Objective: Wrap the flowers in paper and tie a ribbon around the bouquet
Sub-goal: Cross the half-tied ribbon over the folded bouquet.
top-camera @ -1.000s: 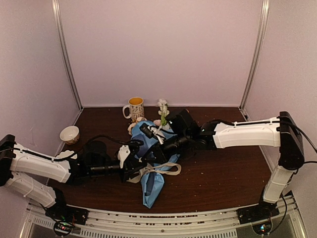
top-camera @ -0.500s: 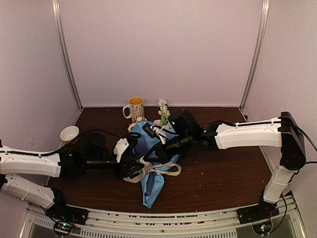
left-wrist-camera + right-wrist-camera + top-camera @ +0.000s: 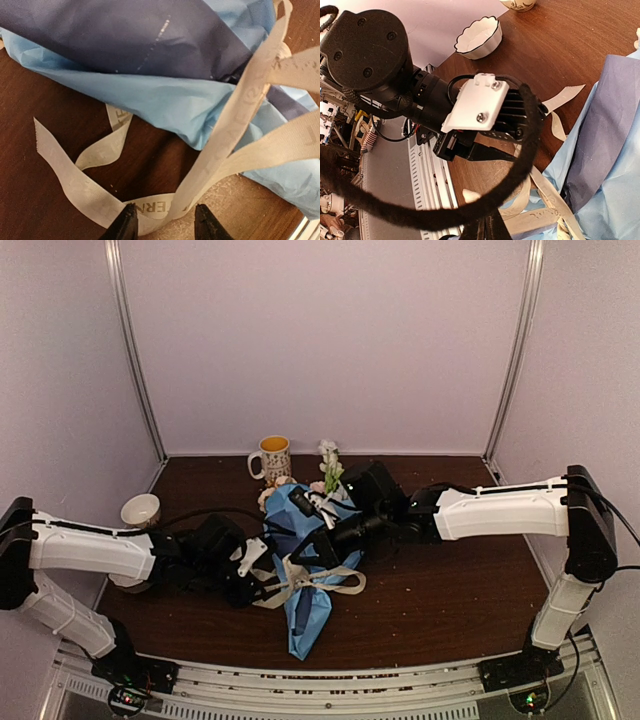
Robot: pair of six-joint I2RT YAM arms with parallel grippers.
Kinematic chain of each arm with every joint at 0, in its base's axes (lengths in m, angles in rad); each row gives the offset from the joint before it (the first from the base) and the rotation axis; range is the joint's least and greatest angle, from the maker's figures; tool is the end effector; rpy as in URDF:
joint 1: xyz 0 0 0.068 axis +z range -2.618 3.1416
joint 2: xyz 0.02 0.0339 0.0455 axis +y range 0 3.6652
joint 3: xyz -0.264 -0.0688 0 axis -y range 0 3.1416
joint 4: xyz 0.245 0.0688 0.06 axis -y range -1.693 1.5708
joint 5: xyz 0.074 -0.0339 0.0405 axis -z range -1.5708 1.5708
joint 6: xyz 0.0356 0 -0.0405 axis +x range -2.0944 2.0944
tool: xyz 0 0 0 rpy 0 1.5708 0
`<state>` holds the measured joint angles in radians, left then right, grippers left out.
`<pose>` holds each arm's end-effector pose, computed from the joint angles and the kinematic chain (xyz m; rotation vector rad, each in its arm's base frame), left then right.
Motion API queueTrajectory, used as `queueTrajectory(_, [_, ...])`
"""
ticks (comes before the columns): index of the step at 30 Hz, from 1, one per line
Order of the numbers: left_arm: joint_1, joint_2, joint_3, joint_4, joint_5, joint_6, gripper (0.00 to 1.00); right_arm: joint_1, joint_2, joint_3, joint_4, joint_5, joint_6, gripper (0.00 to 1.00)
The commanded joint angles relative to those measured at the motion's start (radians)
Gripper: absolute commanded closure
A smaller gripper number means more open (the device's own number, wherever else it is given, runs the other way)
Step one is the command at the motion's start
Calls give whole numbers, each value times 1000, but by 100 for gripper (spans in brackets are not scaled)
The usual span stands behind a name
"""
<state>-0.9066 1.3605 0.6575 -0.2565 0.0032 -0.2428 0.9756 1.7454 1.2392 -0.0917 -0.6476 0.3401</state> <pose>0.1562 -0.1997 0.1693 0.8465 2.4522 -0.4484 0.2030 0.3382 0.2495 -1.1399 2.1198 1.3956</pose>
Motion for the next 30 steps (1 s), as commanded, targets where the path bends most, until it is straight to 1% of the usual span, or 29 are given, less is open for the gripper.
queueTrajectory(1, [6,55,70,11,-45,76,65,-6,-7,4,-2,4,-2,100])
queueTrajectory(3, [6,83,73,12,-21,79,77,-7,-11,5,-11,8,-2,100])
queueTrajectory(5, [6,95,77,-7,15,85,95,-9,-17,6,-12,15,5,100])
queueTrajectory(6, [6,90,77,-15,32,86,100,-10,-18,6,-13,23,10,100])
queueTrajectory(9, [6,31,40,-6,88,83,100,-18,-16,9,-11,51,29,100])
queueTrajectory(12, [-14,-81,10,-23,114,83,100,-33,-6,14,4,71,57,100])
queueTrajectory(17, [-179,-220,13,-63,156,84,100,-70,15,39,9,106,104,100])
queueTrajectory(20, [-266,-247,37,-62,184,96,100,-88,28,48,34,90,130,100])
queueTrajectory(22, [-289,-220,75,-58,228,118,100,-88,40,58,39,72,138,100])
queueTrajectory(25, [-322,-136,162,-45,288,162,100,-89,53,71,33,73,140,100])
queueTrajectory(30, [-373,37,333,45,418,247,100,-93,59,86,7,99,129,100])
